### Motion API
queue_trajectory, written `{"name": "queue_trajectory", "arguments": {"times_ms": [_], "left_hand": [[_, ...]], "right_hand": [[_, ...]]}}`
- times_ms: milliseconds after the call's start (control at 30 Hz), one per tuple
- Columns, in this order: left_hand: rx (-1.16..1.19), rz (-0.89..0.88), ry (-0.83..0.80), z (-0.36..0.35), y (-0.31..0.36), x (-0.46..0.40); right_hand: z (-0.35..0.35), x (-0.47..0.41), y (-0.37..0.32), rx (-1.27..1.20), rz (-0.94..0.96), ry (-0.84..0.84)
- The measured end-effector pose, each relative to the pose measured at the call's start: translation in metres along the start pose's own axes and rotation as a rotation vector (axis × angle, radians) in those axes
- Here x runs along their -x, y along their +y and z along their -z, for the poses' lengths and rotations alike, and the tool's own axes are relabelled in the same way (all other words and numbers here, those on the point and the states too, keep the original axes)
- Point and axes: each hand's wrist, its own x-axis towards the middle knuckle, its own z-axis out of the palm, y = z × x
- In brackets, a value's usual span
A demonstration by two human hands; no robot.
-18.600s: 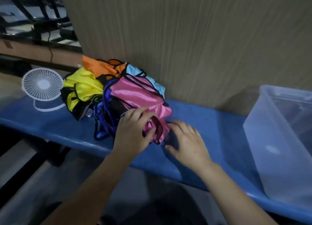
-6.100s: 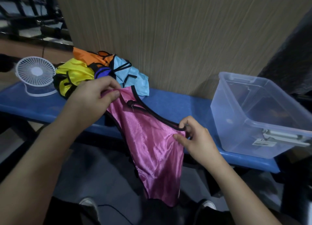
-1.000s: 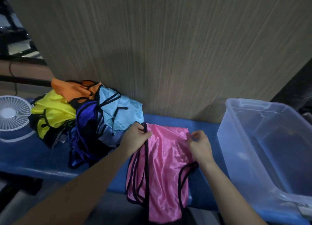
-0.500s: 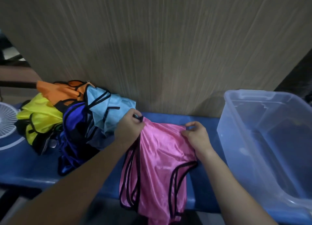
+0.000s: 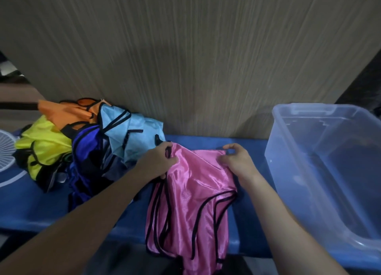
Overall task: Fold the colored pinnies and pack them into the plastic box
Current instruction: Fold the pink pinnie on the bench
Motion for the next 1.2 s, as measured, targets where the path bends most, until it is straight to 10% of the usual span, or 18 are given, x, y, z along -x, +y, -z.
{"name": "queue_trajectory", "arguments": {"times_ms": [167,433,567,1200], "left_hand": [[0.212,0.054,-0.115,0.007,0.011,0.009],[-0.165,-0.221,-0.126,0.016,0.006,0.107],[-0.274,-0.394,-0.383,-0.003,0.015,0.182],[-0.317,-0.576,0.113,-0.051,-0.004,0.214]], "right_hand": [[-0.001,-0.001,0.0,0.017,0.067,0.013],[0.0,-0.006,0.007,0.144,0.114,0.042],[-0.003,-0.001,0.007,0.133,0.117,0.051],[0.005,0.038,0.013,0.269,0.211,0.038]]}}
